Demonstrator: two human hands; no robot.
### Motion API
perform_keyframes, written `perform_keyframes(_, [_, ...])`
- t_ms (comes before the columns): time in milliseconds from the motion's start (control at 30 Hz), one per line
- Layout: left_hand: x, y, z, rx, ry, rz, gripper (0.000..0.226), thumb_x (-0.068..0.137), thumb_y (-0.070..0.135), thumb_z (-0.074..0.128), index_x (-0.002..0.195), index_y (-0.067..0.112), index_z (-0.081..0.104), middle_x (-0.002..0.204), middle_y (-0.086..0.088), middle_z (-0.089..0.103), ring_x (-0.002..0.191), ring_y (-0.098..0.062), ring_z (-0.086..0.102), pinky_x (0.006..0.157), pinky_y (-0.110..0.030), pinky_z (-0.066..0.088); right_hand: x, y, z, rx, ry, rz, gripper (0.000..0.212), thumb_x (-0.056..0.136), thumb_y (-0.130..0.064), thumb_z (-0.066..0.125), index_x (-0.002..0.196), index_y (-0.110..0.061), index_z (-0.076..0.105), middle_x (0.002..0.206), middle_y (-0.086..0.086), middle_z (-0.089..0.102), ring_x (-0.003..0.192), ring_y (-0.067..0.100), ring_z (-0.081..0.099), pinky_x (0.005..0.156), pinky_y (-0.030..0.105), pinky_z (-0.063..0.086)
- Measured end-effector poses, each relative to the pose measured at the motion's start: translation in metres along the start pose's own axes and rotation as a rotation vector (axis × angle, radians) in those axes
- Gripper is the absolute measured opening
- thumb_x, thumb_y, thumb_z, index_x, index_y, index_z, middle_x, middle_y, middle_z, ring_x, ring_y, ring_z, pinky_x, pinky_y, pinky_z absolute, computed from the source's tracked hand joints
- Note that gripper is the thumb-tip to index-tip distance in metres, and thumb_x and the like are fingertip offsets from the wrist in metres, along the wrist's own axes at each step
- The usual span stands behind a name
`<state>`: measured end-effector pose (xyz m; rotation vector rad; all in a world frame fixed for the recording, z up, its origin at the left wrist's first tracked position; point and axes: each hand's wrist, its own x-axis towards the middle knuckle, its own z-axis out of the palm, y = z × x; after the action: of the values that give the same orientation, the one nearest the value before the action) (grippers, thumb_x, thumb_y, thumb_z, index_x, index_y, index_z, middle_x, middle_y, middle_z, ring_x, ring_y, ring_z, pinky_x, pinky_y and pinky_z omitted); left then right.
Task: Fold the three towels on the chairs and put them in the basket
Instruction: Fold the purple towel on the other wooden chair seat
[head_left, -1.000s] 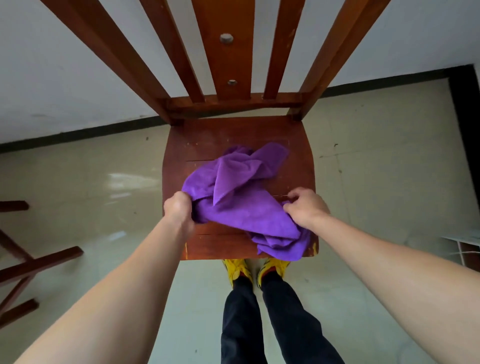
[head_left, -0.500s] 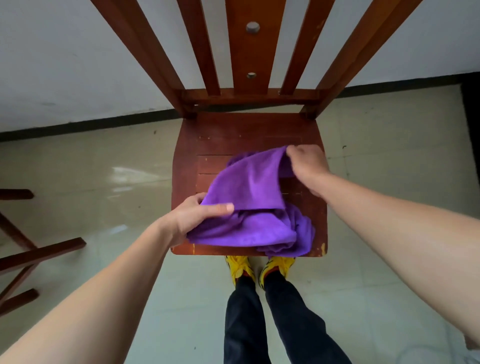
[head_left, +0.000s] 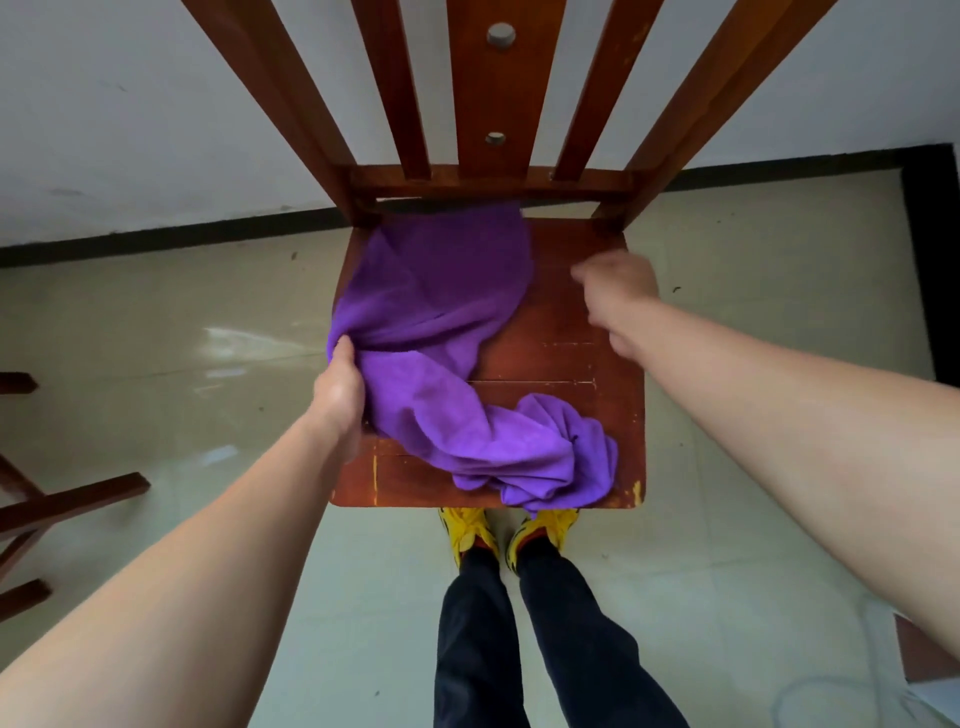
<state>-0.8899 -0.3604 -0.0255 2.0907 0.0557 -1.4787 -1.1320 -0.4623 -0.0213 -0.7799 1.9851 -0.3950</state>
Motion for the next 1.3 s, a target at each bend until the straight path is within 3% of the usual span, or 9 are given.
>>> perform_keyframes(267, [0.008, -0.028, -0.029, 0.014, -0.019, -0.066, 0.044, 0.096, 0.049, 0.041, 0.125, 0.019, 0.054, 0.119, -0.004, 0.065, 0.105, -0.023, 0.064, 0.099, -0.044, 0.048, -0.030, 0.034, 0.079, -0.053, -0.355, 0.241, 0.042, 0.083, -0.051, 0.065, 0.104, -0.015, 0.063, 0.094, 0.007, 0.070, 0.079, 0.022, 0.068, 0.065, 0.030, 0.045])
perform_keyframes(400, [0.009, -0.046, -0.036, 0.106, -0.057, -0.145, 0.039, 0.095, 0.049, 0.040, 0.122, 0.026, 0.054, 0.114, -0.002, 0.067, 0.101, -0.023, 0.065, 0.083, -0.041, 0.054, -0.026, 0.033, 0.114, -0.121, -0.294, 0.151, 0.033, 0.073, -0.039, 0.073, 0.094, -0.013, 0.070, 0.097, 0.010, 0.074, 0.087, 0.028, 0.070, 0.068, 0.034, 0.049])
perform_keyframes(600, [0.012, -0.048, -0.036, -0.058, 0.033, -0.132, 0.026, 0.097, 0.037, 0.044, 0.114, 0.020, 0.054, 0.105, -0.001, 0.065, 0.087, -0.022, 0.063, 0.071, -0.038, 0.053, -0.031, 0.036, 0.068, 0.569, -0.033, 0.321, 0.013, 0.084, -0.020, 0.056, 0.072, -0.014, 0.056, 0.081, 0.010, 0.063, 0.068, 0.024, 0.059, 0.070, 0.042, 0.055])
perform_keyframes(800, [0.008, -0.058, -0.005, 0.229, -0.013, -0.084, 0.027, 0.095, 0.032, 0.053, 0.095, 0.006, 0.058, 0.098, -0.016, 0.063, 0.086, -0.034, 0.062, 0.061, -0.045, 0.056, -0.039, 0.097, -0.001, 0.135, 0.177, 0.210, 0.027, 0.082, -0.026, 0.059, 0.062, -0.009, 0.057, 0.074, 0.014, 0.059, 0.070, 0.023, 0.053, 0.064, 0.040, 0.048])
perform_keyframes(900, [0.019, -0.063, -0.008, 0.491, 0.088, 0.053, 0.037, 0.084, 0.040, 0.059, 0.073, 0.005, 0.063, 0.091, -0.024, 0.067, 0.090, -0.042, 0.065, 0.073, -0.052, 0.057, -0.057, 0.120, -0.017, -0.068, -0.105, 0.340, 0.018, 0.082, -0.022, 0.063, 0.068, -0.011, 0.059, 0.071, 0.010, 0.058, 0.060, 0.023, 0.054, 0.051, 0.029, 0.049])
perform_keyframes(967, [0.018, -0.057, -0.013, 0.745, 0.168, 0.197, 0.032, 0.084, 0.034, 0.059, 0.086, 0.002, 0.063, 0.100, -0.027, 0.067, 0.098, -0.043, 0.062, 0.082, -0.044, 0.053, -0.055, 0.124, -0.017, -0.248, -0.217, 0.327, 0.014, 0.079, -0.022, 0.069, 0.070, -0.014, 0.061, 0.070, 0.008, 0.062, 0.059, 0.024, 0.059, 0.055, 0.031, 0.053])
perform_keyframes(1067, [0.015, -0.046, -0.013, 1.171, 0.256, 0.614, 0.030, 0.085, 0.024, 0.059, 0.109, 0.007, 0.054, 0.109, -0.021, 0.055, 0.104, -0.041, 0.053, 0.082, -0.045, 0.045, -0.034, 0.111, -0.010, -0.313, 0.048, 0.157, 0.030, 0.074, -0.034, 0.077, 0.097, -0.017, 0.068, 0.102, 0.010, 0.071, 0.094, 0.029, 0.066, 0.083, 0.034, 0.051])
perform_keyframes(1167, [0.014, -0.042, 0.003, 1.509, 0.081, 1.109, 0.037, 0.076, 0.027, 0.066, 0.108, 0.012, 0.057, 0.103, -0.016, 0.052, 0.095, -0.038, 0.051, 0.073, -0.044, 0.043, -0.011, 0.086, -0.001, -0.145, 0.178, 0.099, 0.055, 0.074, -0.037, 0.079, 0.119, -0.011, 0.060, 0.118, 0.010, 0.065, 0.108, 0.027, 0.062, 0.092, 0.031, 0.046])
perform_keyframes(1300, [0.021, -0.042, 0.027, 1.646, -0.046, 1.060, 0.035, 0.081, 0.025, 0.056, 0.115, 0.022, 0.064, 0.110, -0.010, 0.053, 0.105, -0.034, 0.049, 0.084, -0.044, 0.043, 0.007, 0.070, 0.015, 0.070, -0.026, 0.194, 0.020, 0.074, -0.020, 0.080, 0.075, -0.016, 0.060, 0.092, 0.009, 0.067, 0.078, 0.022, 0.063, 0.066, 0.031, 0.052])
